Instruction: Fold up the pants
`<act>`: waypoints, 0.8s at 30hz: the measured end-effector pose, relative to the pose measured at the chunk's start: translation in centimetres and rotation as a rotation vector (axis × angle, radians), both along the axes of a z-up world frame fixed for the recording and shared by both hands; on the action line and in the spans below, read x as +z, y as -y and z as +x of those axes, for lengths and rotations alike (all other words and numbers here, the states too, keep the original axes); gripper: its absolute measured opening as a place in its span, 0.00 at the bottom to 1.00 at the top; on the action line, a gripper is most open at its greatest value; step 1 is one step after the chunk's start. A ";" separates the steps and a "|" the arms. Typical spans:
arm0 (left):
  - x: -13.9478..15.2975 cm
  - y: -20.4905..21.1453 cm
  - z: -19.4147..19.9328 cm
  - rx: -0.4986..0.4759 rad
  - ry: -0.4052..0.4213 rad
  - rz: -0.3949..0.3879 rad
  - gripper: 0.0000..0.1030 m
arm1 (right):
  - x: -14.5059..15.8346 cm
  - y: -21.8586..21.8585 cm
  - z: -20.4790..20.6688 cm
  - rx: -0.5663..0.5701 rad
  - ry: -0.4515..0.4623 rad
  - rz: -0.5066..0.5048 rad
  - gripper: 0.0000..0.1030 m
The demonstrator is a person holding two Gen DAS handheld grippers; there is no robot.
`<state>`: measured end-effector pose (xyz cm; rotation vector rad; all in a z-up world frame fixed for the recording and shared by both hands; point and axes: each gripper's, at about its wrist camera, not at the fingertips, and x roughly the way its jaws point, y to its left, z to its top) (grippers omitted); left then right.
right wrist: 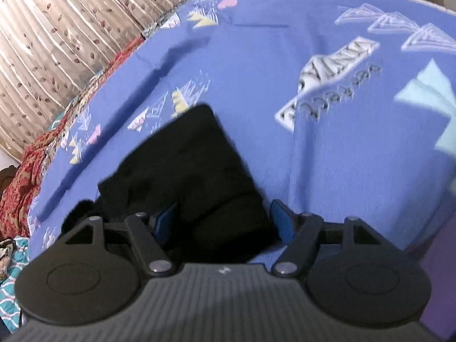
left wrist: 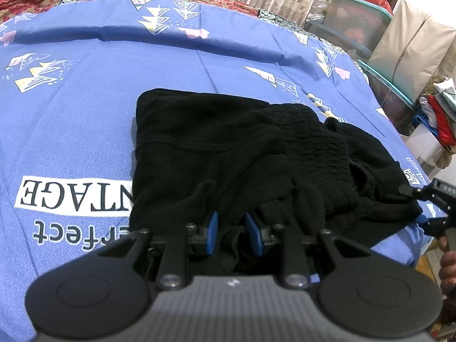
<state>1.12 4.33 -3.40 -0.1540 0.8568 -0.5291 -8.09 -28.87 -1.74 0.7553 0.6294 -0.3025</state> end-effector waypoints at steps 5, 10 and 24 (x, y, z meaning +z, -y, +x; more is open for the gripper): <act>0.0 -0.1 0.0 0.001 0.001 -0.002 0.24 | 0.9 -1.1 0.6 0.043 -0.013 -0.061 0.80; -0.1 -0.1 0.0 0.002 0.002 -0.005 0.24 | 0.6 -1.1 0.3 0.043 -0.010 -0.065 0.80; -0.1 -0.2 0.0 0.001 0.002 -0.004 0.24 | 0.7 -1.2 0.1 0.023 0.007 -0.052 0.80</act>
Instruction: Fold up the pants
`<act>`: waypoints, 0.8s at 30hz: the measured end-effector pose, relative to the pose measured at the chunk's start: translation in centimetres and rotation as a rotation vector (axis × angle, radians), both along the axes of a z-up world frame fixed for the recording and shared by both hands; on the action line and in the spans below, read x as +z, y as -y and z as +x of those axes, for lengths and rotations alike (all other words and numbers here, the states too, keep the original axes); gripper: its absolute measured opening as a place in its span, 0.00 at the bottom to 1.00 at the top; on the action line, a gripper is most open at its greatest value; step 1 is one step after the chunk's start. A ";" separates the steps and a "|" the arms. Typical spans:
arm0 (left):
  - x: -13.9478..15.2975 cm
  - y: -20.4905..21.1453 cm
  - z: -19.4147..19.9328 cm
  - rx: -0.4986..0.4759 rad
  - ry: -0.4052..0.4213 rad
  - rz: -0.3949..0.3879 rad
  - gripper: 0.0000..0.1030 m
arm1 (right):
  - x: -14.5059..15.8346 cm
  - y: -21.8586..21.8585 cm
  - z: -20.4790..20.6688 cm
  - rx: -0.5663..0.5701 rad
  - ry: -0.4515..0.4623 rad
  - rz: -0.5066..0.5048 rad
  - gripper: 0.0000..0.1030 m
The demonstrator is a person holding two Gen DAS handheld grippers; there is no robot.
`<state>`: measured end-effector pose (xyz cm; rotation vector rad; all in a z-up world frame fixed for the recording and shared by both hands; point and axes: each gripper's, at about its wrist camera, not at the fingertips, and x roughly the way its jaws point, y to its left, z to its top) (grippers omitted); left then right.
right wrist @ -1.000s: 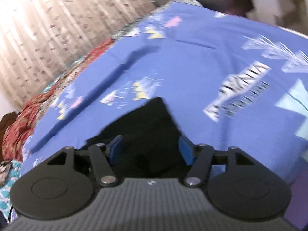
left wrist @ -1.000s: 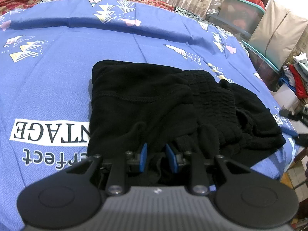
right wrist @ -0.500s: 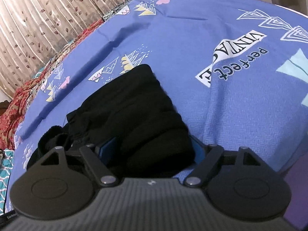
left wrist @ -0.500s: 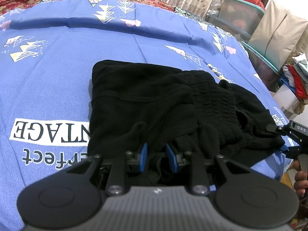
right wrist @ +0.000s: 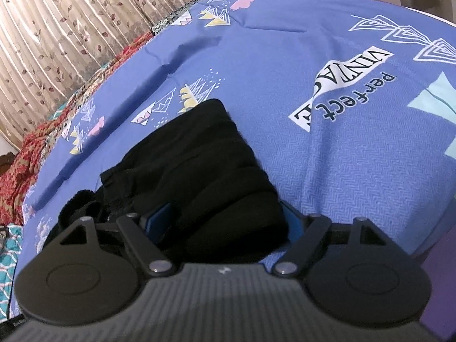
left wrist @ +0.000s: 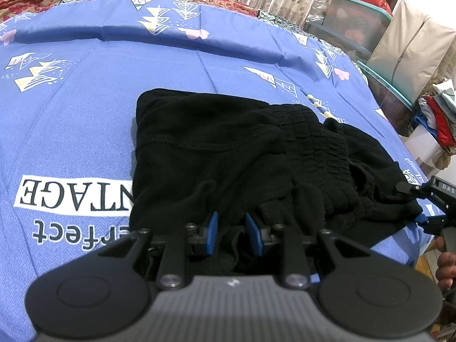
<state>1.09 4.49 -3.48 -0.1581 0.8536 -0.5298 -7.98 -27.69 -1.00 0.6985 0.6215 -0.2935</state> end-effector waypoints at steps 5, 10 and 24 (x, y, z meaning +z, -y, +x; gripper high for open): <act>0.0 0.0 0.0 0.001 0.000 0.000 0.24 | -0.1 0.0 0.1 0.014 -0.002 -0.005 0.81; 0.0 0.1 0.0 0.000 0.000 0.000 0.24 | 0.0 -0.7 0.3 0.037 -0.014 -0.036 0.81; 0.1 0.1 -0.1 -0.001 0.001 0.002 0.24 | 0.3 -0.5 -0.1 0.004 0.002 -0.029 0.73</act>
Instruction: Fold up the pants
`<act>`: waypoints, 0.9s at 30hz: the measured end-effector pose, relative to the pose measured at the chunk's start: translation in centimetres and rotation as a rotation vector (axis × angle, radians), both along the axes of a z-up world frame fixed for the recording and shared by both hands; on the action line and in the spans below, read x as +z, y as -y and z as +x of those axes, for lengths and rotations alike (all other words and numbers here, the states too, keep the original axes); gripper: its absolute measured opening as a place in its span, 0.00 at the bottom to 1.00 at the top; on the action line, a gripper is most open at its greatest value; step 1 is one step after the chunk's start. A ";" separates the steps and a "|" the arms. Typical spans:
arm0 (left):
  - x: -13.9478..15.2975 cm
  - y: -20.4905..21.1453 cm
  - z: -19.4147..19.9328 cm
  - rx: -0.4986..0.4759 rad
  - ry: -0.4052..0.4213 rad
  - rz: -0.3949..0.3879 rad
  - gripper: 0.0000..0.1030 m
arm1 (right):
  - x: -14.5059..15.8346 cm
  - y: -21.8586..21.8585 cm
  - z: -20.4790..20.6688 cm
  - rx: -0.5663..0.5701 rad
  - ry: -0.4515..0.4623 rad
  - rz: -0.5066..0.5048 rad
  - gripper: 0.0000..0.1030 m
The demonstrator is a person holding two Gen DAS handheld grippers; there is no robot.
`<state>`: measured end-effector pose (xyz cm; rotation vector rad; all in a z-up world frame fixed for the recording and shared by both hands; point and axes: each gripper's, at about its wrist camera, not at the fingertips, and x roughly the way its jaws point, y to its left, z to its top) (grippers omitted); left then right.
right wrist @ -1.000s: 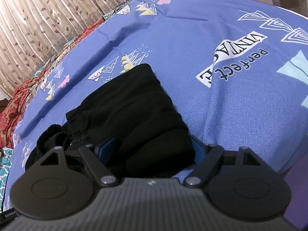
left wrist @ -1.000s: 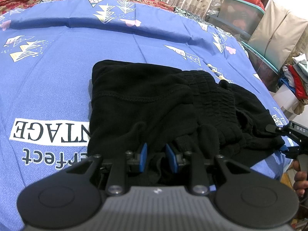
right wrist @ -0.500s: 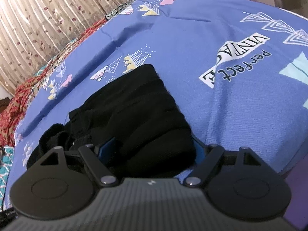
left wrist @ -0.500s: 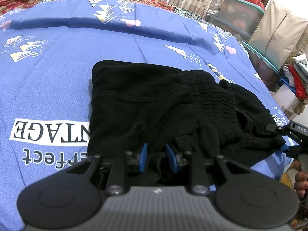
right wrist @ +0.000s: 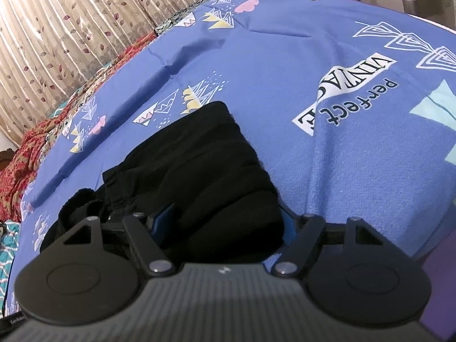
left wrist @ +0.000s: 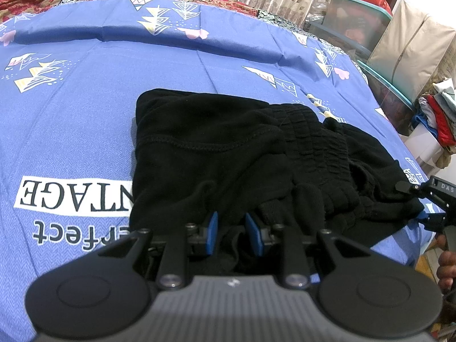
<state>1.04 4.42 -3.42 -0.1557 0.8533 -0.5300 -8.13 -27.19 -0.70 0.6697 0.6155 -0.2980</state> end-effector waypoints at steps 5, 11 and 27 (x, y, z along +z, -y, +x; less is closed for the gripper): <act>0.0 0.0 0.0 0.000 0.001 0.002 0.24 | 0.1 -0.2 -0.1 -0.003 -0.002 -0.001 0.73; 0.0 0.0 0.0 0.000 0.001 0.002 0.24 | 0.2 -0.2 0.0 -0.007 0.002 -0.005 0.73; 0.0 0.0 0.0 -0.001 0.001 0.002 0.24 | 0.9 -0.3 -0.1 -0.024 0.025 -0.034 0.73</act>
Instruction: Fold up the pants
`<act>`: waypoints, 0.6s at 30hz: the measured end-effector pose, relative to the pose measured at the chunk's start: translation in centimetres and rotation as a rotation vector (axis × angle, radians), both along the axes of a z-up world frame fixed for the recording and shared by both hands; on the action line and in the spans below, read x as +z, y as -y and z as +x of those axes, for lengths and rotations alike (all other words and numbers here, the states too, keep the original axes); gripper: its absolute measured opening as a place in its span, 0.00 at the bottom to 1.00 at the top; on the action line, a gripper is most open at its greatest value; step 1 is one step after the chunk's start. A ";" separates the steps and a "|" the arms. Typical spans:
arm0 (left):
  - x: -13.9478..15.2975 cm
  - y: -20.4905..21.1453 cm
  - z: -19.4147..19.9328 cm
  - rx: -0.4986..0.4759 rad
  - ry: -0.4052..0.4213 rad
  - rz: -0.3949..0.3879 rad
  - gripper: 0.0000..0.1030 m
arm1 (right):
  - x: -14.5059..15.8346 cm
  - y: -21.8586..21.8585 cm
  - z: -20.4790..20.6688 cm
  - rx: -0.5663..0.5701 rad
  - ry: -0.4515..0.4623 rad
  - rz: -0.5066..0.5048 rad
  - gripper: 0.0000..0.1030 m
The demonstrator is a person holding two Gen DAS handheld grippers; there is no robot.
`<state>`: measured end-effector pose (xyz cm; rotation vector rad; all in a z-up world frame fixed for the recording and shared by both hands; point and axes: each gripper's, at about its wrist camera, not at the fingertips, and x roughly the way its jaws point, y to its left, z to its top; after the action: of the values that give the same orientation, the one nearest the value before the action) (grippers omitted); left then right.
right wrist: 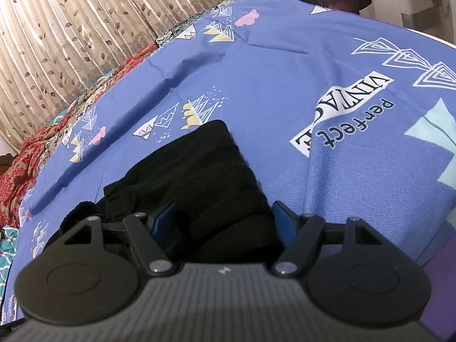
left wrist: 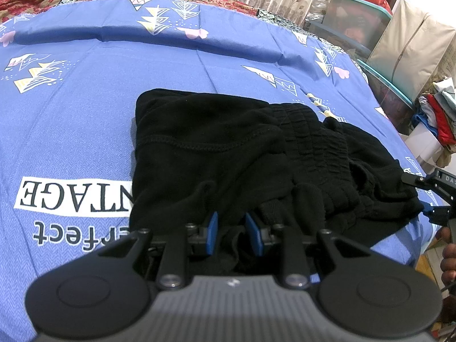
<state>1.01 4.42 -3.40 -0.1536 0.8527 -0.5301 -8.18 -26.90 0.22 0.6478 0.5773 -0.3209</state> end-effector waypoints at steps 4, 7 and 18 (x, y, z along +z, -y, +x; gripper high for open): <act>0.0 0.0 0.0 0.000 0.000 0.000 0.24 | 0.0 -0.1 -0.1 -0.002 0.000 0.000 0.73; 0.0 0.0 0.0 0.000 0.000 0.000 0.24 | 0.1 0.0 0.0 0.000 0.004 -0.005 0.73; 0.0 -0.1 0.0 0.000 0.001 -0.001 0.24 | 0.6 1.0 0.3 0.025 0.051 0.005 0.73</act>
<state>0.99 4.48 -3.41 -0.1546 0.8516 -0.5303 -7.90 -27.92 0.84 0.6513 0.5369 -0.2790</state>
